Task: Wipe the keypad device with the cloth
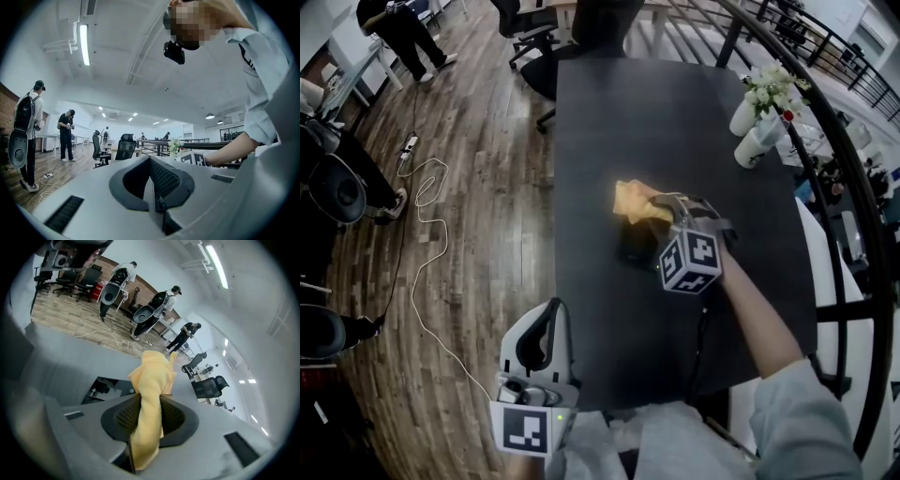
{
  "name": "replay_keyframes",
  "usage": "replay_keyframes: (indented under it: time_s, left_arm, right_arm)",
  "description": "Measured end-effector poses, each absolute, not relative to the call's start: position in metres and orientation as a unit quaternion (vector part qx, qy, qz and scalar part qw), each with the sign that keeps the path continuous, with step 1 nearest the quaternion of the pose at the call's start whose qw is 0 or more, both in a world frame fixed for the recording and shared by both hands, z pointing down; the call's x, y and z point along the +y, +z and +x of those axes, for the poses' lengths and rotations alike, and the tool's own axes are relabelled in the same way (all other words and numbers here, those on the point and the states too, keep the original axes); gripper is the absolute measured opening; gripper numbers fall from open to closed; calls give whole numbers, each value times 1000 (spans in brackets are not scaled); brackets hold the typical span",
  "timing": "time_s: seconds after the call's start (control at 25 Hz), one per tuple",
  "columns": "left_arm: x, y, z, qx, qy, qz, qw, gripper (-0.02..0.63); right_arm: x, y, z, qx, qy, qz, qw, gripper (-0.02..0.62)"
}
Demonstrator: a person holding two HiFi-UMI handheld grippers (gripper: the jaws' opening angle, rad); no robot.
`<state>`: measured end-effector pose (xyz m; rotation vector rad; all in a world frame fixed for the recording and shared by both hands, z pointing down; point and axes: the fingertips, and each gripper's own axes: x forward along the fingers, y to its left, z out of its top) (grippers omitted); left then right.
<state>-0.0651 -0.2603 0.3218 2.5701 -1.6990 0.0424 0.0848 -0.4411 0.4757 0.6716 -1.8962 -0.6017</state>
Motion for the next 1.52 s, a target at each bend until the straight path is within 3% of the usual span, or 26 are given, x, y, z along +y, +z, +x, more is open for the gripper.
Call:
replay_keyframes:
  time_s: [0.72,1.52]
  left_arm:
    - [-259,323,-49,-534,11,845,32,12]
    - [-255,319,-21,-489,13,872,25,12]
  right_arm:
    - [-434,489,108,-793,-198,259,515,98]
    - [-395,501,186,-808,-13,433,400,98]
